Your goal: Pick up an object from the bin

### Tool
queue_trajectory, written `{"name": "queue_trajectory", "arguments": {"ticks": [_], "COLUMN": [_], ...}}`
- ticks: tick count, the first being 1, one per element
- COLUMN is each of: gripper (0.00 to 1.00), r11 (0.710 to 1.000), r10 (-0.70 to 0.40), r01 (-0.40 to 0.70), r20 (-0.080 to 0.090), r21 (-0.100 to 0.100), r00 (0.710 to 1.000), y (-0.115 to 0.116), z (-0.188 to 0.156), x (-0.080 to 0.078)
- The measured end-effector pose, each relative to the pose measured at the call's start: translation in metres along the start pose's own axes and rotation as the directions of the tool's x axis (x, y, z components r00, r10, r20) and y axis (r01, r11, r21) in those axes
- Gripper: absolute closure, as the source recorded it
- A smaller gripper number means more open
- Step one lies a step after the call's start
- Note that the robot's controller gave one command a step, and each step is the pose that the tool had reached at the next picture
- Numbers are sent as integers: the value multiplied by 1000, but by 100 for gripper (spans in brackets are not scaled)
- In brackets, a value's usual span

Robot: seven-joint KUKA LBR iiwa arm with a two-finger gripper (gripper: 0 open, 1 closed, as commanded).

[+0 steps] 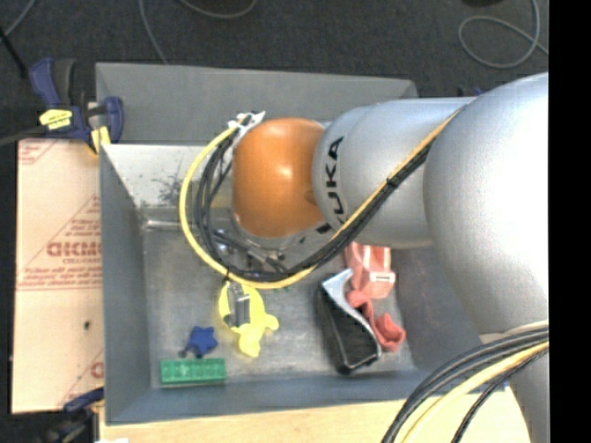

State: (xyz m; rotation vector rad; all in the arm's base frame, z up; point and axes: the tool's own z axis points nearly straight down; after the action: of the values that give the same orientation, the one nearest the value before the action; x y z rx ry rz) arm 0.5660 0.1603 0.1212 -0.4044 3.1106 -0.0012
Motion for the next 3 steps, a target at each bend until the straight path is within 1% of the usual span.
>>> {"name": "queue_trajectory", "arguments": {"ticks": [1,3], "gripper": [100,100], "r11": [968,969], "r10": [-252,-248], "r01": [252,248], "r20": [2,1], "r21": [0,-2], "r00": [968,969], "y": [-86,-85], "z": [49,49], "x": [-6,-6]}}
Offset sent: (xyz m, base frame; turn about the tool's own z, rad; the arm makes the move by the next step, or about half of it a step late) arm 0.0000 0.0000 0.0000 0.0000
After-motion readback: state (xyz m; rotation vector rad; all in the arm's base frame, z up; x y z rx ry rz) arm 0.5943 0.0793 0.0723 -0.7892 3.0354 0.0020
